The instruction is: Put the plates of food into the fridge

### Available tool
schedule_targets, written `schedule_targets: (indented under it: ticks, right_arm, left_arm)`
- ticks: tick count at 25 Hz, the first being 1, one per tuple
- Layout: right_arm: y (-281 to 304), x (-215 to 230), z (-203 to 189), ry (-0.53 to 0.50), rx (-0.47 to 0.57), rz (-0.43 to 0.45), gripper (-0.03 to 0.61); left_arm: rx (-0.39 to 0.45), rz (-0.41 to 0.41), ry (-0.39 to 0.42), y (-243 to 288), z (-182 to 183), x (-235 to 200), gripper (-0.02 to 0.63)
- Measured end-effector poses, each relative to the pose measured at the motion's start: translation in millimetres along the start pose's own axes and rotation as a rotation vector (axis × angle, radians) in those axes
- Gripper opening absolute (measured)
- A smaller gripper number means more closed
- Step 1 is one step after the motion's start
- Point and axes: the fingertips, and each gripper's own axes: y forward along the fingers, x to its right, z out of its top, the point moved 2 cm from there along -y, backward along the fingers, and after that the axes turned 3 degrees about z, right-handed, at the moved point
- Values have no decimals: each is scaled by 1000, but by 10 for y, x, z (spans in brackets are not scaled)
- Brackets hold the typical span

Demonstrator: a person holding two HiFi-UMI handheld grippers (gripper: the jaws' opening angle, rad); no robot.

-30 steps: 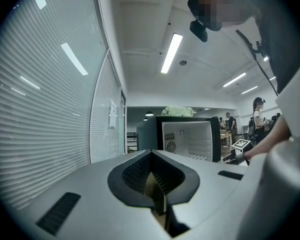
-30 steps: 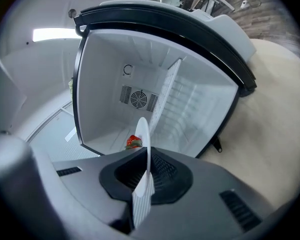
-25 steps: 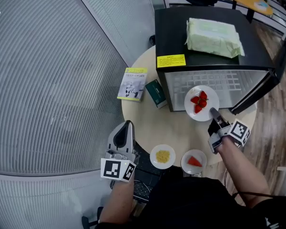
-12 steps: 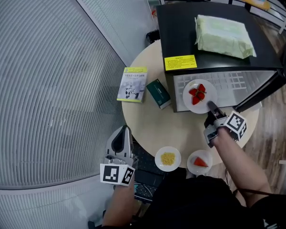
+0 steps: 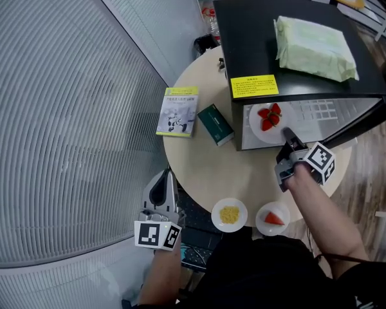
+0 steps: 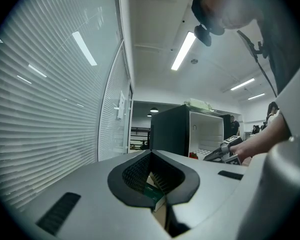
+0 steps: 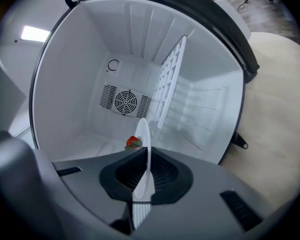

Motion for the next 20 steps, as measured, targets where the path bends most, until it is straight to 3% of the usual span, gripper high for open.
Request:
schedule_targets:
  ticks: [16, 20]
  right_arm:
    - [288, -44, -53, 135, 79, -50, 17]
    - [277, -63, -62, 127, 91, -21, 17]
  left_arm:
    - [-29, -35, -22, 270, -99, -71, 5]
    - [-33, -36, -15, 265, -85, -62, 5]
